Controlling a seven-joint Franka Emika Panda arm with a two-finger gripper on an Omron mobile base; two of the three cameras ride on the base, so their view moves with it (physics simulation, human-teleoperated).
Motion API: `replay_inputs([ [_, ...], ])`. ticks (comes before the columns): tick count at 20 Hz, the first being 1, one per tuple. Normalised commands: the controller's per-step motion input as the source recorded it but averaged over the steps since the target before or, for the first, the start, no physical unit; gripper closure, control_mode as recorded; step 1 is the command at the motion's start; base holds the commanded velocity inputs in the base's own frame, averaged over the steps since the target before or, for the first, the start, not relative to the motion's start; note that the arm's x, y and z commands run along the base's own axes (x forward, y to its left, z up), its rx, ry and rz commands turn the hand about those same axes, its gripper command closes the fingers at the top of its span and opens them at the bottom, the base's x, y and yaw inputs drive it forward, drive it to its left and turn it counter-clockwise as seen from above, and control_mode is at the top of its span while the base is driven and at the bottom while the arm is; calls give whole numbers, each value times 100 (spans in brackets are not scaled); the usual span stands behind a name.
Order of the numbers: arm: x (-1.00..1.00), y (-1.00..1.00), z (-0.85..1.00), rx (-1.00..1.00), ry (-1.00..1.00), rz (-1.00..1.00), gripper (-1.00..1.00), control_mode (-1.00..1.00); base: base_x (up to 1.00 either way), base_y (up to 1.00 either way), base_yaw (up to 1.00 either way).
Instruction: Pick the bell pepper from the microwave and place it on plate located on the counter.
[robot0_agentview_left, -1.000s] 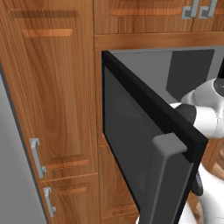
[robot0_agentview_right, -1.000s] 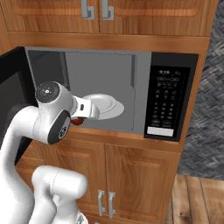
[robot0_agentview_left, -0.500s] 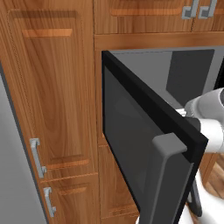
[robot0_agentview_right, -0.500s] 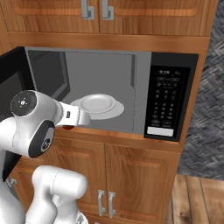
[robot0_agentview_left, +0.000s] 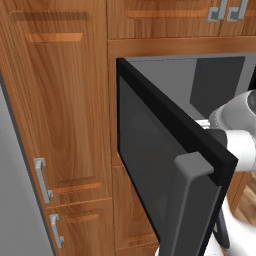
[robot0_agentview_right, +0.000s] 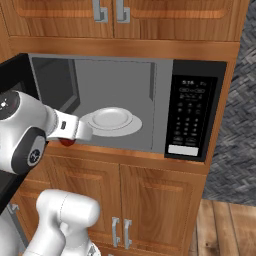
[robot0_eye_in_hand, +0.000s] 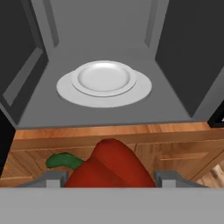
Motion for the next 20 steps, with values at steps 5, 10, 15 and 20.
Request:
replay_inputs([
  [5,-4,0,0,4,0,-1,100,-100,0,0,0],
  [10,-3,0,0,3,0,0,100,-100,0,0,0],
  [15,0,0,0,0,0,0,100,-100,0,0,0],
  [20,0,0,0,0,0,0,100,100,-1,-1,0],
])
